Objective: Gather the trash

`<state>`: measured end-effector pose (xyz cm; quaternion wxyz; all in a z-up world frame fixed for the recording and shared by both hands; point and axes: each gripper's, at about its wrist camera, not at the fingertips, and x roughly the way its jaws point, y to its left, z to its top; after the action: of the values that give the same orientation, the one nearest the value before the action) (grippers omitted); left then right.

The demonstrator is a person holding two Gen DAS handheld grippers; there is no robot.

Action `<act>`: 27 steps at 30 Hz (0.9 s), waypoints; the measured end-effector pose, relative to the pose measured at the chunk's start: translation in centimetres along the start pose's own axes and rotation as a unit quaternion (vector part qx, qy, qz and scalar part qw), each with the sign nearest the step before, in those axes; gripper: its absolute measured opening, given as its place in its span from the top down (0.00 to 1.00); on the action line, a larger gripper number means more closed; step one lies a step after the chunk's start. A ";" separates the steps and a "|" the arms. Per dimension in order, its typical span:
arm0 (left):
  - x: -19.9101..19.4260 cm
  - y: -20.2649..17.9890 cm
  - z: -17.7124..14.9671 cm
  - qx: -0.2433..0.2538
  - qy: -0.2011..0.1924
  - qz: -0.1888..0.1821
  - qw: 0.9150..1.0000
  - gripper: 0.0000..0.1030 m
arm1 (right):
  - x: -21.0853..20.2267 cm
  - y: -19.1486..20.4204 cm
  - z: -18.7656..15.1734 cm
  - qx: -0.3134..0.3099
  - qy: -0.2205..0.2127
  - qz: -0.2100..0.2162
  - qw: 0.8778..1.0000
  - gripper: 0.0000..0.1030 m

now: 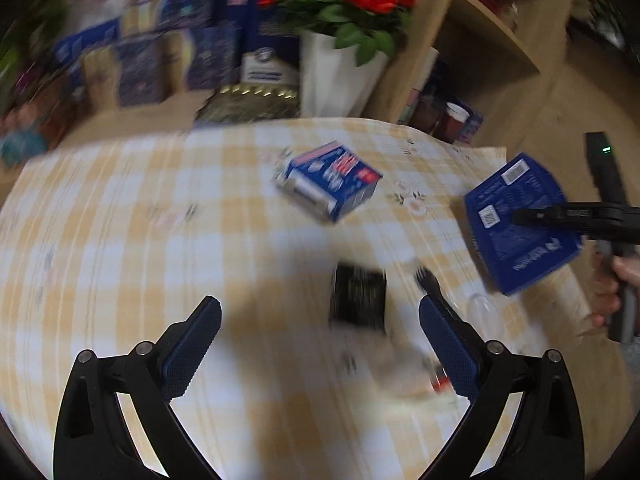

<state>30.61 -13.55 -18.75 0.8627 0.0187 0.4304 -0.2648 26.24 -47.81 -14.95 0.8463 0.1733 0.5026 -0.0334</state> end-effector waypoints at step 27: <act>10.7 -1.7 7.6 0.129 0.085 0.026 0.988 0.22 | -6.1 -4.7 -6.9 0.082 -0.071 0.076 0.991 0.83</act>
<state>40.65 -21.75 -21.69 0.8202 0.1636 0.4634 -0.2929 16.39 -50.67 -13.93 0.8628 0.2768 0.4225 -0.0223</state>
